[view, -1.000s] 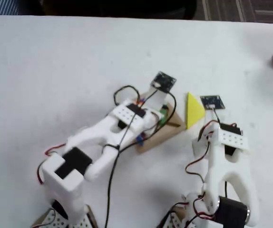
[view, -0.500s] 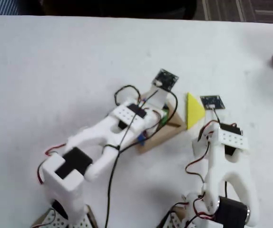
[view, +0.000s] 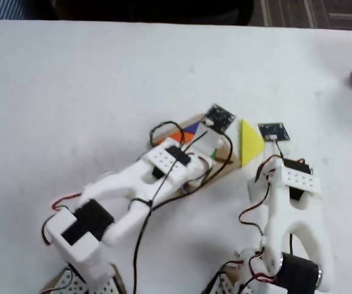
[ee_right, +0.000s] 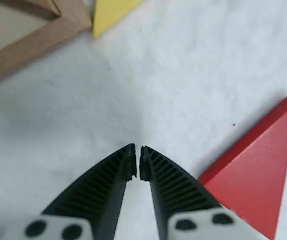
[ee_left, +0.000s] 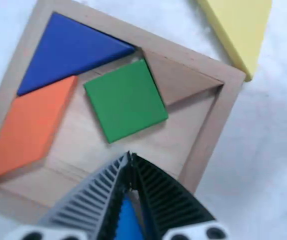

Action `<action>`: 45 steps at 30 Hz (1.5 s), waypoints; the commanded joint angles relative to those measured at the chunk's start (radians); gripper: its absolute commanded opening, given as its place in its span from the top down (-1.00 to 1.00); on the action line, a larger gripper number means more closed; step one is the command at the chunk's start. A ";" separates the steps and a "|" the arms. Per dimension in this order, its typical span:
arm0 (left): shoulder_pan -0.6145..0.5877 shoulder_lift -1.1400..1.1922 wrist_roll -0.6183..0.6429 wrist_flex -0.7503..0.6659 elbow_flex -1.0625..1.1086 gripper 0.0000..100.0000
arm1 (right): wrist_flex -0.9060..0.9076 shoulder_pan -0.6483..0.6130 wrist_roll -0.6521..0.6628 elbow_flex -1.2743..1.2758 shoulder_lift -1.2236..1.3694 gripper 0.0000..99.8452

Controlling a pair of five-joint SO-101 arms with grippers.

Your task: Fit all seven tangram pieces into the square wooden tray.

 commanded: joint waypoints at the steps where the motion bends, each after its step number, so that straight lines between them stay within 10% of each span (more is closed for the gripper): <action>1: 0.022 -0.015 -0.011 -0.041 -0.017 0.96 | -0.013 -0.010 0.014 -0.006 -0.035 0.96; 45: -0.085 -0.010 -0.006 0.198 -0.012 0.96 | -0.013 -0.010 0.034 -0.005 -0.035 0.96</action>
